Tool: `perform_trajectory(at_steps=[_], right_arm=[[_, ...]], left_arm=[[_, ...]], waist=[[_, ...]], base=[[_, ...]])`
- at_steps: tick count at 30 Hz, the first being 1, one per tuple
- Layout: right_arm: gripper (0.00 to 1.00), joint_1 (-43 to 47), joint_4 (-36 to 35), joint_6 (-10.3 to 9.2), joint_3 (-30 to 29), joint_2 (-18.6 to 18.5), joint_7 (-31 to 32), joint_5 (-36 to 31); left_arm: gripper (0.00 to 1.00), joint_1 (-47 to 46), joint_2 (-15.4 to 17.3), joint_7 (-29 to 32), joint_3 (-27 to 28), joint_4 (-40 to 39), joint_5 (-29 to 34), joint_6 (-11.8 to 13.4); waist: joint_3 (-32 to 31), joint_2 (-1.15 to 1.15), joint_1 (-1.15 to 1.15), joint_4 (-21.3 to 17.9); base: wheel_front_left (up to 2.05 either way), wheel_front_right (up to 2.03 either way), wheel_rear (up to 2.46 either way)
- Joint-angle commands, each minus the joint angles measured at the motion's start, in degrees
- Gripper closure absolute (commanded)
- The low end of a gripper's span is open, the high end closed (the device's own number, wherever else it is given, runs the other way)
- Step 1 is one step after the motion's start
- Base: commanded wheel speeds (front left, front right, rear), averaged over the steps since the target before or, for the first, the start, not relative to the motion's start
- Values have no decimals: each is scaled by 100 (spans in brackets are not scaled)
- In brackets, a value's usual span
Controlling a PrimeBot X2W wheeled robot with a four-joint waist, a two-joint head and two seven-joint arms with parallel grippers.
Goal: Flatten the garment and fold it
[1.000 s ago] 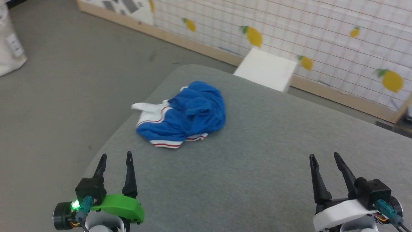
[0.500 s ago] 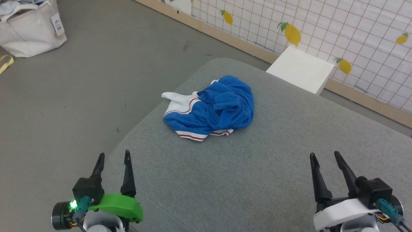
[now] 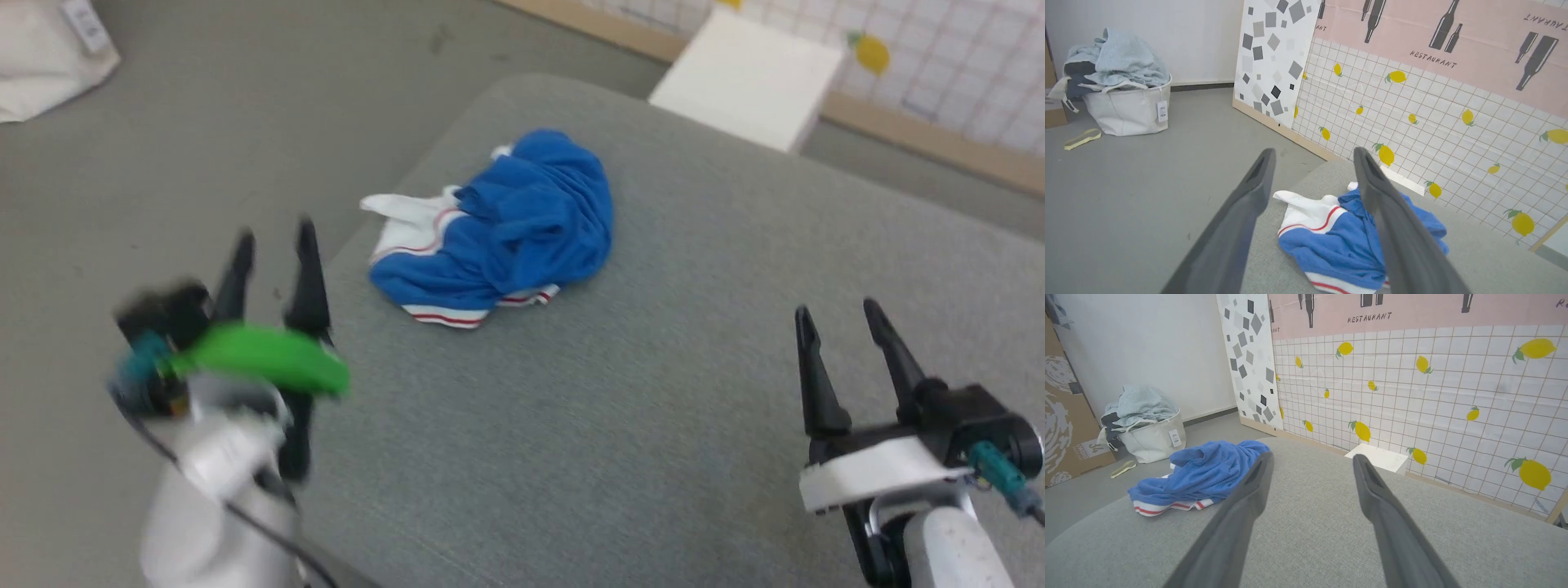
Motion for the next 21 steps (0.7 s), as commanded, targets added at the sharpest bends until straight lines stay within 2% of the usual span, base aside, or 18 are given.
perform_trajectory(at_steps=[1,6,10,14,15,18,21], right_arm=[[0,-161,-59,-9,-6,-3,16,-50],[0,-464,-185,-9,-47,-3,15,-138],[0,-772,-239,-9,-20,-3,-5,-173],[0,-1049,-193,-9,58,-3,-44,-62],[0,-1102,-171,-9,81,-3,-53,-19],[0,-1203,-86,-9,164,-3,-77,98],[0,-1239,8,-9,186,-3,-88,191]], left_arm=[[0,-386,119,246,75,80,-167,-74],[0,-1450,625,1318,292,245,-647,-175],[0,-2099,992,2551,407,531,-1054,-141],[0,-2364,1352,3864,526,847,-1308,194],[0,-2381,1451,4093,544,879,-1317,267],[0,-2292,1717,4738,678,995,-1305,711],[0,-1981,2002,5448,582,1072,-1143,986]], waist=[[858,31,0,-790],[1591,31,0,-1425],[2102,31,0,-1933],[2444,31,0,-2399],[2501,31,0,-2497],[2626,31,0,-2787],[2655,31,0,-2984]], base=[[0,0,0],[0,0,0],[0,0,0],[0,0,0],[0,0,0],[0,0,0],[0,0,0]])
